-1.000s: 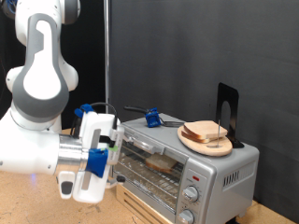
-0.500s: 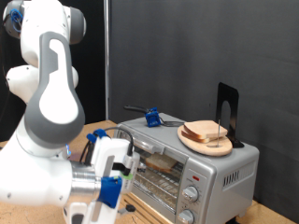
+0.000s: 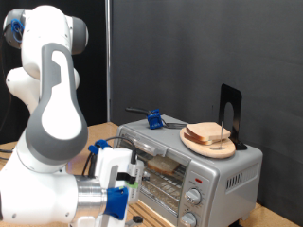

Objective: Make a piece of toast with the oven

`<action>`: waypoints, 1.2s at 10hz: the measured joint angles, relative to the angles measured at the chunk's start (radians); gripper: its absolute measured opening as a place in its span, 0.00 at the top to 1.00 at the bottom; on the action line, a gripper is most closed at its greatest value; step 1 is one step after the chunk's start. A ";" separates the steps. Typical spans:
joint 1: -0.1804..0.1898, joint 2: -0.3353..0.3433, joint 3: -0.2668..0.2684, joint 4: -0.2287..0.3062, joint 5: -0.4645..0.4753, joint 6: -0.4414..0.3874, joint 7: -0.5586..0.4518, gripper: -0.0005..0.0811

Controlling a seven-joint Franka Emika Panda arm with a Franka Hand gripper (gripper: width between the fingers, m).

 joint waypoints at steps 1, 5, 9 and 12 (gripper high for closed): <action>0.000 0.046 0.004 0.052 0.014 0.006 -0.009 0.00; -0.007 0.183 0.019 0.191 0.032 -0.037 -0.008 0.00; -0.021 0.223 0.037 0.209 0.060 -0.083 -0.008 0.00; -0.013 0.240 0.045 0.217 0.068 -0.037 0.002 0.00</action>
